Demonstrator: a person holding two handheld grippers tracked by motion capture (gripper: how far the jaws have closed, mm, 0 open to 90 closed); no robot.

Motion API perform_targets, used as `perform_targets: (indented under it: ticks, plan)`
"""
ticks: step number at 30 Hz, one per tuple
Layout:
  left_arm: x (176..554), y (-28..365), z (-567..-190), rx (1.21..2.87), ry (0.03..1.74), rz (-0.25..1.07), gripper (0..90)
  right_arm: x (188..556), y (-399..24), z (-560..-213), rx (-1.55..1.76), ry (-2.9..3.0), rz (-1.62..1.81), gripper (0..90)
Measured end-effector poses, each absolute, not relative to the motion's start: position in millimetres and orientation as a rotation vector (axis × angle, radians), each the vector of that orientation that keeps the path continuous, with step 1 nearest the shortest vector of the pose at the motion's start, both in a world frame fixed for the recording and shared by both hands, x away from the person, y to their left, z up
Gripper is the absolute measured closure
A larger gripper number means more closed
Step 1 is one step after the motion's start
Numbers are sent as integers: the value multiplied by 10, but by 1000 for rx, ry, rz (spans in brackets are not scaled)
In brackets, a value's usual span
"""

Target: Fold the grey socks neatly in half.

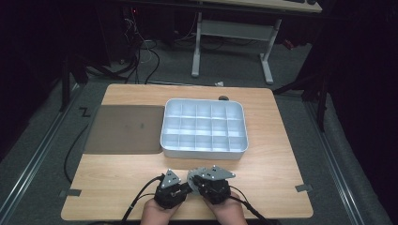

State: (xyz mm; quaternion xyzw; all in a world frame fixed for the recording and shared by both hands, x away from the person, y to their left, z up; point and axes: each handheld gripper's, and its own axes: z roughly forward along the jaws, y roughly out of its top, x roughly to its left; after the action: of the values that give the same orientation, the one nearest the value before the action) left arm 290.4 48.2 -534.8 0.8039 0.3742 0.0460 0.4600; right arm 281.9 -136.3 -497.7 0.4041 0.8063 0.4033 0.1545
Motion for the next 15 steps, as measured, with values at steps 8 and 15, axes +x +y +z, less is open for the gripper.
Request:
perform_targets:
  ticks: [8,15]
  plan:
    - [2847,694,-5215,1920,905,96,671,2835,-1417,-5094,1191,2322,1125,854]
    - [2958,634,-5130,1839,928,131,747,2823,-1405,-5165,1186,2339,1124,854]
